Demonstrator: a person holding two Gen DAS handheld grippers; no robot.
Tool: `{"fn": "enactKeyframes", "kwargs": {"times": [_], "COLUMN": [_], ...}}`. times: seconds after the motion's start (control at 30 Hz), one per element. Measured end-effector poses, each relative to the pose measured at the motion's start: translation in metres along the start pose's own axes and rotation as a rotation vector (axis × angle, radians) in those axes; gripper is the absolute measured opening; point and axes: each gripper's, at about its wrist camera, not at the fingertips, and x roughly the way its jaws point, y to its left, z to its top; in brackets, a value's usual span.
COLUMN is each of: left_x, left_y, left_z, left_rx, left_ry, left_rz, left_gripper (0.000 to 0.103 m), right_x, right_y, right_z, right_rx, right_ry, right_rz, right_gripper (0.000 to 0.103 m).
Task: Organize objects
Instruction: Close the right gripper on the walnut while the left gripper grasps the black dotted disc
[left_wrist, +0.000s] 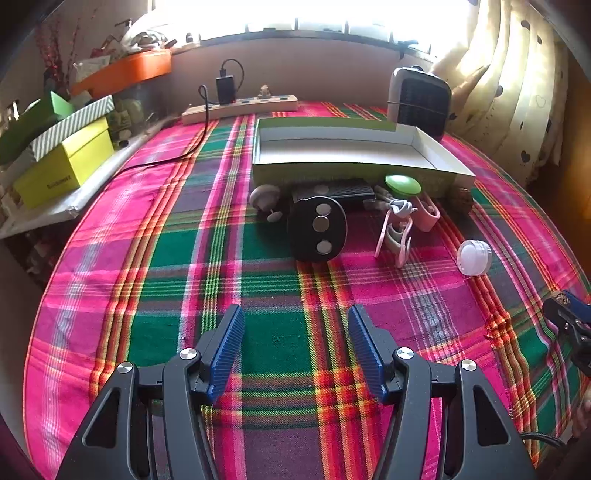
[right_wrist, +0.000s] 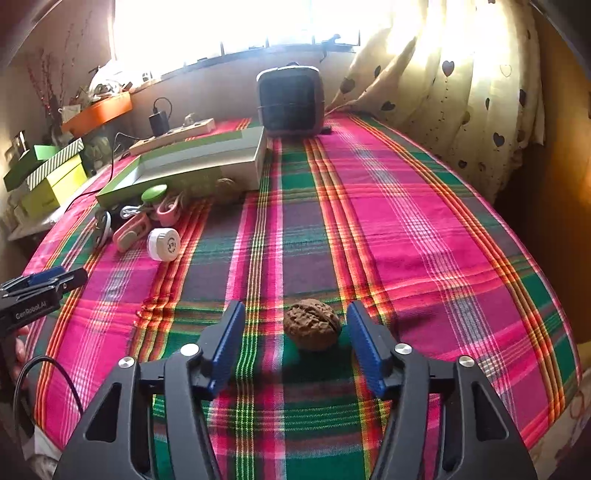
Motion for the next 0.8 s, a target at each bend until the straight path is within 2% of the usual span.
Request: {"fn": "enactKeyframes", "kwargs": {"times": [0.13, 0.2, 0.53, 0.8], "left_x": [0.004, 0.005, 0.014, 0.026], "left_y": [-0.003, -0.004, -0.005, -0.004], "left_z": [0.005, 0.007, 0.021, 0.034], "left_rx": [0.008, 0.006, -0.010, -0.017], "left_ry": [0.009, 0.015, 0.029, 0.038], "left_rz": [-0.013, -0.025, -0.055, -0.046], "left_gripper": [0.058, 0.058, 0.058, 0.058], "right_x": [0.003, 0.005, 0.011, 0.019], "right_y": [0.000, 0.000, 0.002, 0.011], "right_z": [0.000, 0.001, 0.008, 0.019], "right_rx": [-0.010, -0.023, -0.040, -0.066], "right_ry": [0.005, 0.004, 0.015, 0.027], "right_rz": [-0.009, -0.019, 0.015, 0.055], "right_gripper": [0.044, 0.032, 0.032, 0.032]}}
